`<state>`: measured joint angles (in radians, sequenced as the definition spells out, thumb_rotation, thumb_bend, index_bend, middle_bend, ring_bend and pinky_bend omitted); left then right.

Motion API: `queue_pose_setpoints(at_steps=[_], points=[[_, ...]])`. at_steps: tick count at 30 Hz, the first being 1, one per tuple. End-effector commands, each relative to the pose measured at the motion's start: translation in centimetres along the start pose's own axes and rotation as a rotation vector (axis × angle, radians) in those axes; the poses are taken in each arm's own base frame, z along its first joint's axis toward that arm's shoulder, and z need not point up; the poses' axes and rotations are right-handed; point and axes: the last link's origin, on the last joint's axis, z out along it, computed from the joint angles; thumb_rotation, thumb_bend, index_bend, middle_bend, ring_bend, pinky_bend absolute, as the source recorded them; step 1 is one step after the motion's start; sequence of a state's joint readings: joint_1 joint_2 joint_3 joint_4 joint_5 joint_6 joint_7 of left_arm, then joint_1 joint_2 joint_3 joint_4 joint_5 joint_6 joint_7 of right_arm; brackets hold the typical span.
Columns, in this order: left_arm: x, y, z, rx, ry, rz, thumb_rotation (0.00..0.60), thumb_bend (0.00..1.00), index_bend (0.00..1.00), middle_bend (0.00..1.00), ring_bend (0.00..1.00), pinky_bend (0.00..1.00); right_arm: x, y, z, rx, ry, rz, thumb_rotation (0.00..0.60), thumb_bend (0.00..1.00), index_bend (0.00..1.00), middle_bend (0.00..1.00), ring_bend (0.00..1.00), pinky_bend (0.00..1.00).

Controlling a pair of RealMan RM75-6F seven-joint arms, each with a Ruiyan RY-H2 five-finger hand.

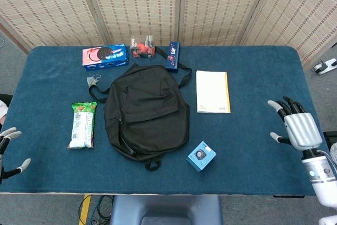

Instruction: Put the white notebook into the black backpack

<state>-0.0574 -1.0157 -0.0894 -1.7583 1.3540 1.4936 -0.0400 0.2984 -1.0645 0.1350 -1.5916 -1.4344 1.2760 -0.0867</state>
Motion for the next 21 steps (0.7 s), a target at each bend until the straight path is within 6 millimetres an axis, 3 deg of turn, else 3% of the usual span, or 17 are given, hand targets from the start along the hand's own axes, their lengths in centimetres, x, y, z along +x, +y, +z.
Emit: queue_pose_setpoints(at_steps=[1,13,16,21], points=[[0.0,-0.1,-0.1,0.003,-0.001,-0.001,0.6,0.21,0.27,0.16,0.15,0.1,-0.9,-0.8,3.0,0.045,-0.027,-0.03,0.6,0.11,0.18,0.23,0.09,0.18],[0.2,-0.5,-0.5,0.022,0.008,-0.005,0.6,0.21,0.27,0.16,0.15,0.1,-5.7,-3.6,11.6,0.146,-0.094,-0.15,0.6,0.11,0.2,0.23,0.09,0.16],[0.2,-0.5,-0.5,0.025,0.008,-0.005,0.6,0.21,0.27,0.16,0.15,0.1,-7.0,-4.1,12.9,0.16,-0.108,-0.172,0.6,0.1,0.2,0.23,0.09,0.09],[0.1,-0.5,-0.6,0.029,0.004,-0.004,0.6,0.21,0.27,0.16,0.15,0.1,-8.8,-4.4,14.7,0.172,-0.131,-0.216,0.6,0.07,0.2,0.23,0.08,0.07]])
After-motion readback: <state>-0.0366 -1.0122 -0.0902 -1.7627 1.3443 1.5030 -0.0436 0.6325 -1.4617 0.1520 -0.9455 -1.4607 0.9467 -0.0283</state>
